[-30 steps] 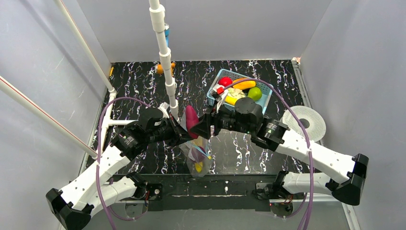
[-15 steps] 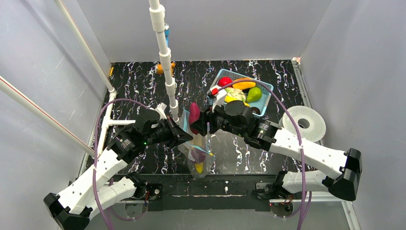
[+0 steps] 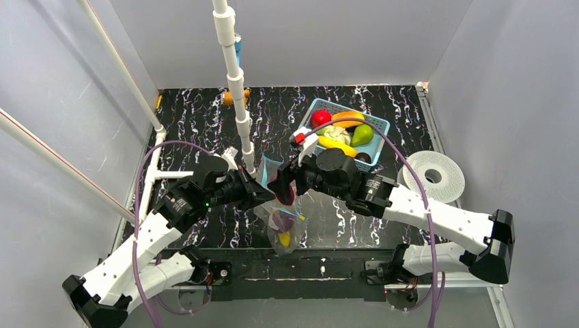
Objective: Place the food in the zip-top bag and seal the zipper
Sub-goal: Place the fake vegetable in the zipper food storage bag, then pick up the fake fruit from the bin.
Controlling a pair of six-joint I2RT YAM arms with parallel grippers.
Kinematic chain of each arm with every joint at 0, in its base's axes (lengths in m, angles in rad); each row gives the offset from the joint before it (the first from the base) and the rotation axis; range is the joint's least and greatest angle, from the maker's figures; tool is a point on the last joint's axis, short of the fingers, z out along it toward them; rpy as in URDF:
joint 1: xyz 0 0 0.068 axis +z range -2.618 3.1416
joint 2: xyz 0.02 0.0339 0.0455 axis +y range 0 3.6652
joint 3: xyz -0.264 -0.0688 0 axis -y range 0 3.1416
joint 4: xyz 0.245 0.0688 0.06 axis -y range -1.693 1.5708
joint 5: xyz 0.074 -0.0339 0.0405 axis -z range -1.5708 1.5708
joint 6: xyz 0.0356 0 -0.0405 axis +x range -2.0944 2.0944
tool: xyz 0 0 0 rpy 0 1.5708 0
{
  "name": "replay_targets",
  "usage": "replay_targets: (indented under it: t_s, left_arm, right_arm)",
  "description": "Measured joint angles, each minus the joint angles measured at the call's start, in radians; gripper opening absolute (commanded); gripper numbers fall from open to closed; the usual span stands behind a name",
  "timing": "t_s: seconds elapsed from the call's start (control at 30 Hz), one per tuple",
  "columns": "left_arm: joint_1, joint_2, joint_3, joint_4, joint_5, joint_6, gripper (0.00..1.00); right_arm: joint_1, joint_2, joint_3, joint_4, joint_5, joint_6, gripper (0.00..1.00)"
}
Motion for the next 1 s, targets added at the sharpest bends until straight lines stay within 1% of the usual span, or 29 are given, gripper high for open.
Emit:
replay_targets:
  t_s: [0.1,0.33,0.6,0.8,0.93,1.0]
  left_arm:
    - [0.000,0.001,0.000,0.000,0.000,0.000,0.00]
    - [0.000,0.017,0.000,0.000,0.001,0.001,0.00]
    - [0.000,0.016,0.000,0.000,0.001,0.001,0.00]
    - [0.000,0.015,0.000,0.000,0.001,0.001,0.00]
    - [0.000,0.014,0.000,0.000,0.001,0.002,0.00]
    - [0.000,0.014,0.000,0.000,0.001,0.002,0.00]
  right_arm:
    - [0.004,0.000,0.000,0.000,0.000,-0.014,0.94]
    - [0.006,-0.001,0.000,0.000,0.015,-0.023,0.93]
    - [0.006,-0.004,0.004,-0.007,0.120,-0.043,0.93]
    - [-0.007,-0.024,0.027,-0.007,0.203,-0.095,0.91]
    - [-0.058,-0.043,0.053,0.005,0.236,-0.113,0.90]
    - [-0.127,-0.043,0.066,0.016,0.243,-0.103,0.90]
